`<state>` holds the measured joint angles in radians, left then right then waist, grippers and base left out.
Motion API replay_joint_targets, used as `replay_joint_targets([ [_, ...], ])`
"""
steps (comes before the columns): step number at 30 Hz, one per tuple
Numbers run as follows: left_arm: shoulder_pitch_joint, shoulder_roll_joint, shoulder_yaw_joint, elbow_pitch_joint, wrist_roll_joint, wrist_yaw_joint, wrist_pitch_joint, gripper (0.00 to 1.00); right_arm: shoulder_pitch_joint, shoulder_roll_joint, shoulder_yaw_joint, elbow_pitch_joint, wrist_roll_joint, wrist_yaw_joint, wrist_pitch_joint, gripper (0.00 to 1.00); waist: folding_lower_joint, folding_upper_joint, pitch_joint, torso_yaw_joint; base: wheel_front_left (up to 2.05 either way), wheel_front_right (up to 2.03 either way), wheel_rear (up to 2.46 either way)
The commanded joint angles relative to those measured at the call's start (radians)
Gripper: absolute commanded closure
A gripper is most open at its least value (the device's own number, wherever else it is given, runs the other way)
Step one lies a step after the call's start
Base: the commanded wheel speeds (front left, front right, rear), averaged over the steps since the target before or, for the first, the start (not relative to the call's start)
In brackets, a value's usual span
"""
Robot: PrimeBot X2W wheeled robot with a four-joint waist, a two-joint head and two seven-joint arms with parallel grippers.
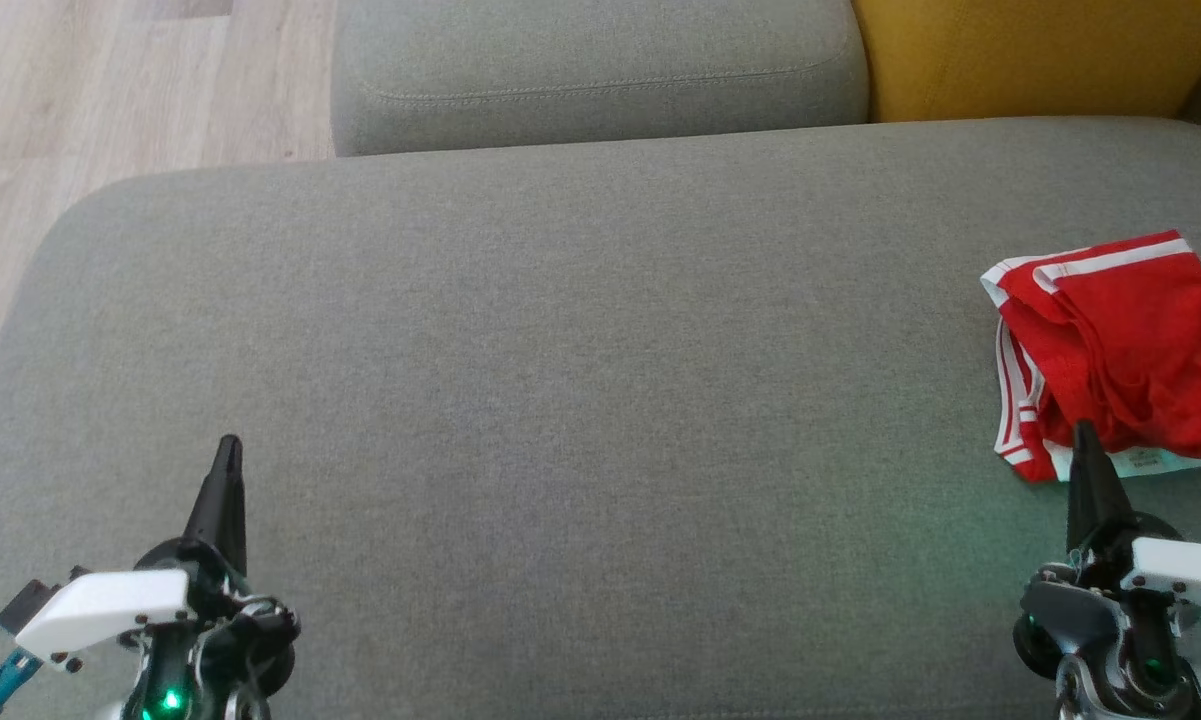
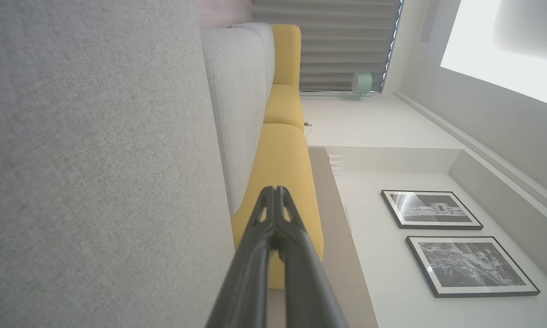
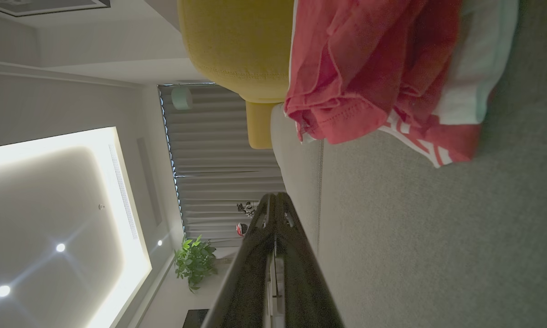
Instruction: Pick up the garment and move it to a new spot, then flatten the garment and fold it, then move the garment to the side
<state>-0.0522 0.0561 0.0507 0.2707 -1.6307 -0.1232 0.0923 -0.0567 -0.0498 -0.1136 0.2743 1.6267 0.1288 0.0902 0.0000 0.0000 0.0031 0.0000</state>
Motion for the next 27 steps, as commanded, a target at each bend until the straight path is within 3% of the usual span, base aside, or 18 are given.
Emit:
replay_joint_targets([
  [1,-0.054,0.009,0.042,-0.026,0.005,-0.007,0.004,1.00,-0.050,-0.013,0.017,-0.030,-0.004,0.002,0.010,1.00,0.0000,0.0000,0.000,0.000,0.00,0.00,0.00],
  [27,-0.055,0.005,0.049,-0.026,0.010,-0.007,0.009,1.00,-0.050,-0.009,0.011,-0.030,-0.009,0.002,0.014,1.00,0.0000,0.0000,0.000,0.000,0.00,0.00,0.00],
])
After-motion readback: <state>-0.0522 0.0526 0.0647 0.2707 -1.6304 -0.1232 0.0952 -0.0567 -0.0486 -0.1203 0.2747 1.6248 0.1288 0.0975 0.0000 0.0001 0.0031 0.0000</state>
